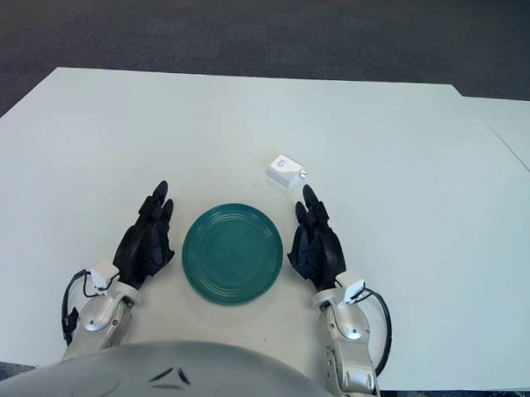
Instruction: Put the charger into the plate.
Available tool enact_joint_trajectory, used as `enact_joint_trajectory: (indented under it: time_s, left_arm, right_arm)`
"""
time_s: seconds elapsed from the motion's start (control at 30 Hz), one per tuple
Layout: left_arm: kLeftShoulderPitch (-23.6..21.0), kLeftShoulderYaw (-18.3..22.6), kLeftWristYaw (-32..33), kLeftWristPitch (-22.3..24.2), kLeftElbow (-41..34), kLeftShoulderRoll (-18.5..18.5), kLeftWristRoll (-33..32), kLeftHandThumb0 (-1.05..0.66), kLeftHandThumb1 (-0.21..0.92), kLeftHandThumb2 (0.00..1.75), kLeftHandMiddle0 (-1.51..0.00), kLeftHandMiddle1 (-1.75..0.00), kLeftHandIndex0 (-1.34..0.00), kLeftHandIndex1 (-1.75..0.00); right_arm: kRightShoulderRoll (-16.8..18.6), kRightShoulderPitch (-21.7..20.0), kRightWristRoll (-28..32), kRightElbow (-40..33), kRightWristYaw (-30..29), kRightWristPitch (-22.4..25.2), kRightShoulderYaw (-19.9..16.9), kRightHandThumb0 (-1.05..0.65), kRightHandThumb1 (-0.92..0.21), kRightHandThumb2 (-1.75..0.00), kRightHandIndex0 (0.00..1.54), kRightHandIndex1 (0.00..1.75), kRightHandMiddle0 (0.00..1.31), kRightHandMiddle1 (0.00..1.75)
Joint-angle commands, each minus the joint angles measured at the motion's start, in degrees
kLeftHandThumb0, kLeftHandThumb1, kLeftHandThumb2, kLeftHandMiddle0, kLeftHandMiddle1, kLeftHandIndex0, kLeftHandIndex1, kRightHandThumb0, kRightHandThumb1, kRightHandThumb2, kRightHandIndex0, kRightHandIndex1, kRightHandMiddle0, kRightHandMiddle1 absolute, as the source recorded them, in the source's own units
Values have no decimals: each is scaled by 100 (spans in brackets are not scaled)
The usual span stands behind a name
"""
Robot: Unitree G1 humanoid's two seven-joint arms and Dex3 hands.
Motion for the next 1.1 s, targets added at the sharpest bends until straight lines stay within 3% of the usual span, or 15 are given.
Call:
enact_joint_trajectory:
  time_s: [0.0, 0.37, 0.77, 0.93, 1.07]
  left_arm:
    - [-91, 129, -23, 110, 37, 91, -70, -105, 92, 92, 0, 0, 0, 0]
    - [-209, 377, -359, 263, 131, 252, -591, -105, 92, 90, 0, 0, 0, 0]
    - [-155, 277, -113, 321, -111, 185, -133, -105, 92, 91, 0, 0, 0, 0]
    - [-79, 332, -316, 712, -338, 215, -585, -105, 92, 88, 0, 0, 0, 0]
    - [-61, 350, -355, 902, -468, 255, -733, -105, 92, 89, 0, 0, 0, 0]
  right_arm:
    - [-56, 124, 54, 115, 16, 242, -61, -105, -92, -90, 0, 0, 0, 0]
    - [-134, 29, -169, 59, -164, 344, -162, -105, -92, -92, 0, 0, 0, 0]
    - [-133, 8, -145, -30, -234, 444, -192, -105, -92, -89, 0, 0, 0, 0]
    - [-148, -26, -155, -84, -282, 486, -261, -105, -92, -89, 0, 0, 0, 0]
    - [-470, -427, -97, -121, -346, 675, -728, -105, -92, -90, 0, 0, 0, 0]
